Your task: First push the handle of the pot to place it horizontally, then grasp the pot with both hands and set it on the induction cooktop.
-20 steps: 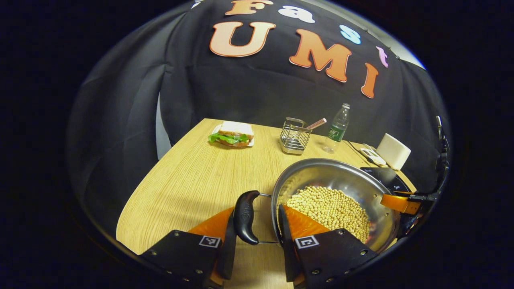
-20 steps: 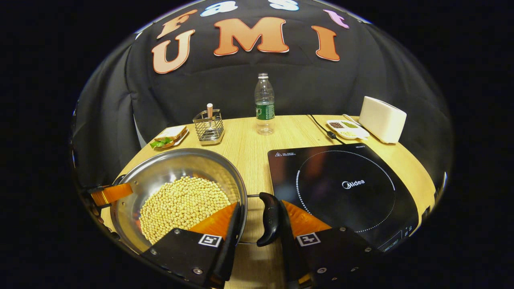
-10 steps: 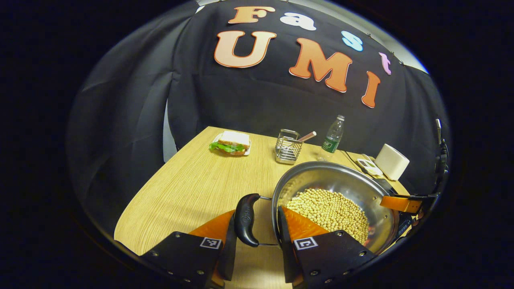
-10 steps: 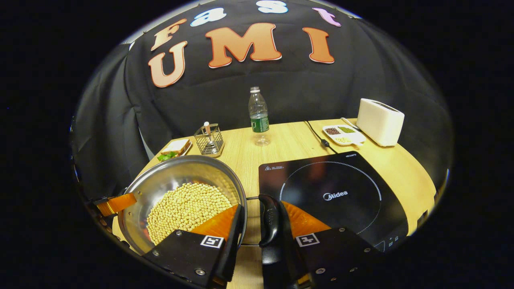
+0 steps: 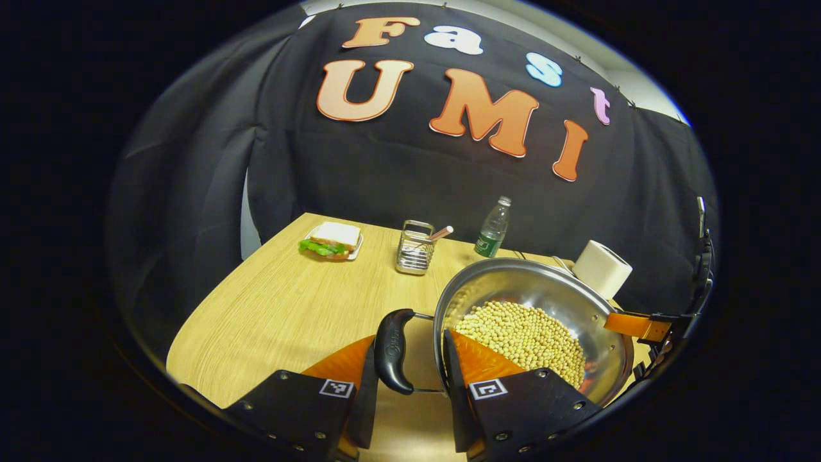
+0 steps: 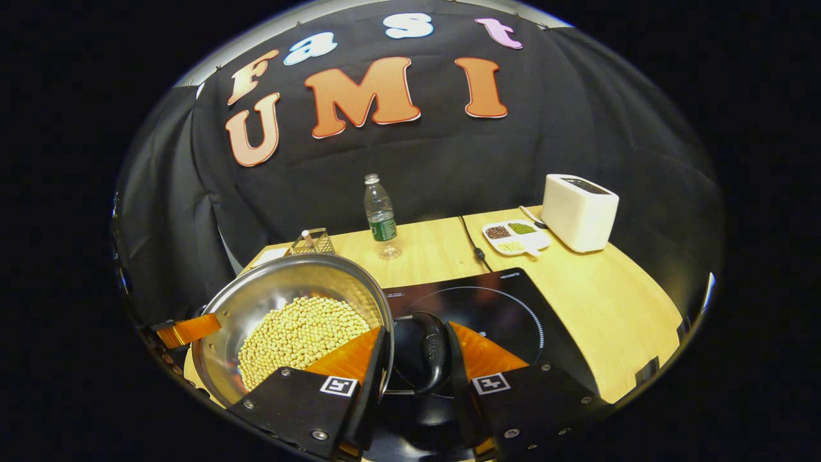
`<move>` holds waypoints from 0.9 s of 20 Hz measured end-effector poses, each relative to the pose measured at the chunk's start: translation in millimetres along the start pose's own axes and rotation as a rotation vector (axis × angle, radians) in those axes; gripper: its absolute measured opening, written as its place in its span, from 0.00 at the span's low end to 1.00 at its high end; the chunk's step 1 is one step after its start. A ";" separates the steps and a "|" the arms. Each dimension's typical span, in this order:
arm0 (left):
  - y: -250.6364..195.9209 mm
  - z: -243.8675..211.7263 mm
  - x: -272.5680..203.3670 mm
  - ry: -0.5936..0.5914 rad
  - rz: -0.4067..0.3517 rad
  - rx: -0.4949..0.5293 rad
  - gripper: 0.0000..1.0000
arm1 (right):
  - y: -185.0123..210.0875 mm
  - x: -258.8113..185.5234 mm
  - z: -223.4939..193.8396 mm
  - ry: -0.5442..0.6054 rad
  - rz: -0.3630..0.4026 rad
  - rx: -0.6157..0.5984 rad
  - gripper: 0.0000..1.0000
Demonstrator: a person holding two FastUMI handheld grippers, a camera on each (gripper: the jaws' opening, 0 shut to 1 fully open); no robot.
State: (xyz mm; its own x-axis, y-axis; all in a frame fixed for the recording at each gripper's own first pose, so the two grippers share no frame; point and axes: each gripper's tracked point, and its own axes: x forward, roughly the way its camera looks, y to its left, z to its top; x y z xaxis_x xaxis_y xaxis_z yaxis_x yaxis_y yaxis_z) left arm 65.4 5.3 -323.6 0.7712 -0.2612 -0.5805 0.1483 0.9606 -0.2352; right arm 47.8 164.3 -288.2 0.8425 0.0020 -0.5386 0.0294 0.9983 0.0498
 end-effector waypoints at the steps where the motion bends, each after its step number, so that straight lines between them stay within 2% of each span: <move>1: -9.7 0.5 1.5 0.005 -0.003 0.004 0.51 | -9.3 -0.4 1.6 0.000 -0.004 0.002 0.51; 11: -125.6 -11.6 25.4 0.048 -0.075 0.065 0.50 | -116.9 -8.5 14.2 -0.012 -0.082 0.066 0.51; 18: -174.6 -32.5 46.2 0.080 -0.081 0.068 0.50 | -166.9 4.0 9.5 0.014 -0.094 0.073 0.51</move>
State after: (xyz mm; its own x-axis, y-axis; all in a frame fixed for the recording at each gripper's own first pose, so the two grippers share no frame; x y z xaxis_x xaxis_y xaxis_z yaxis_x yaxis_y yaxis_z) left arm 55.0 -177.6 -334.7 0.7037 -0.3423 -0.6226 0.2520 0.9396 -0.2317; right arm 51.4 -2.9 -290.8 0.8267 -0.0906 -0.5554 0.1479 0.9872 0.0591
